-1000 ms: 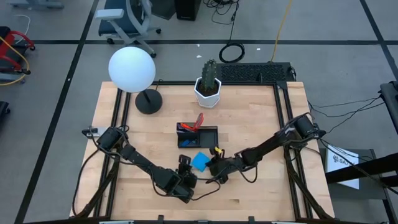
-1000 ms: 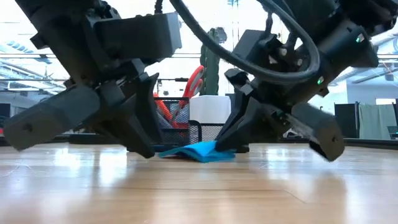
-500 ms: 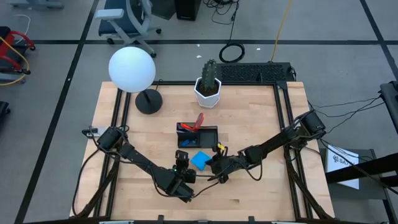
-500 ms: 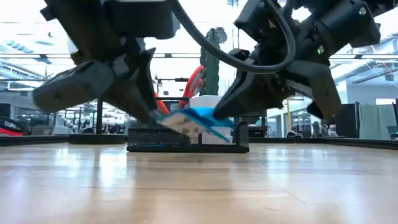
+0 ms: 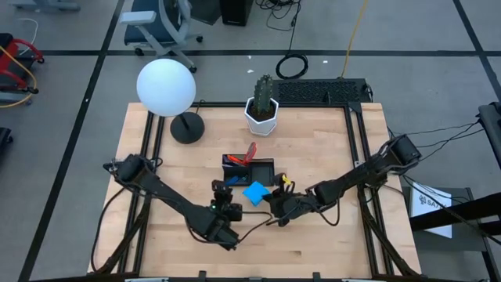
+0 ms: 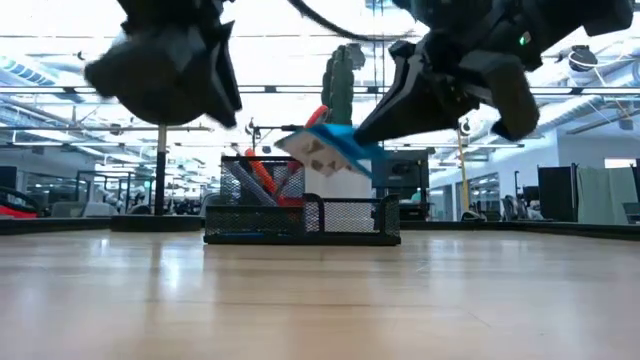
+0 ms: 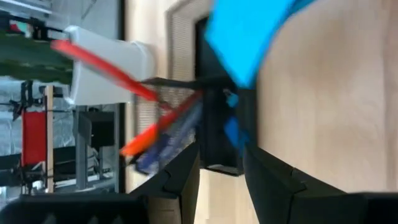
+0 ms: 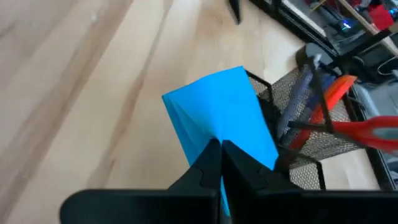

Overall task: Pick and place office supplies into organizer
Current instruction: Put the blue sticky notes into the black desk organizer

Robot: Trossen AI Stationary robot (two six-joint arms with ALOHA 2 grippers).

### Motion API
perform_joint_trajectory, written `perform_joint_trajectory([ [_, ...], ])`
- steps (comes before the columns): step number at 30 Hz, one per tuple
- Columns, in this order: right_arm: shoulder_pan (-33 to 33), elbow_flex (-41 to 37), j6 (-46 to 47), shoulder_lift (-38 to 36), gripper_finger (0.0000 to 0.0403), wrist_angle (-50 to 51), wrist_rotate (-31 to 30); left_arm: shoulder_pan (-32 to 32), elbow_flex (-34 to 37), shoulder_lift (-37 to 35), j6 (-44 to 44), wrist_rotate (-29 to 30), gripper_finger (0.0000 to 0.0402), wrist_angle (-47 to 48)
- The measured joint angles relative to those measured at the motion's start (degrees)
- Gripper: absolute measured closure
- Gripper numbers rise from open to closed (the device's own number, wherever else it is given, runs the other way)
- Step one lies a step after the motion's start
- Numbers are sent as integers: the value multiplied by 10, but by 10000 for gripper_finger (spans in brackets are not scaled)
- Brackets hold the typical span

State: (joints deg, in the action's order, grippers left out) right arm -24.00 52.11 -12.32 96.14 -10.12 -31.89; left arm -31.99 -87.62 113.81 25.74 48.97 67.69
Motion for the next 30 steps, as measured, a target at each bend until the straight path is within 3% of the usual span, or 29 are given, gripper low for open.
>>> perform_joint_trajectory([
  [16,23,0,28,-23,403,20,-82,6,0,-163,-2,118,273,11],
  [21,49,0,33,-23,403,26,-89,13,0,-185,1,147,273,11],
  [30,91,0,94,-23,403,102,-88,35,1,-184,-18,146,273,12],
])
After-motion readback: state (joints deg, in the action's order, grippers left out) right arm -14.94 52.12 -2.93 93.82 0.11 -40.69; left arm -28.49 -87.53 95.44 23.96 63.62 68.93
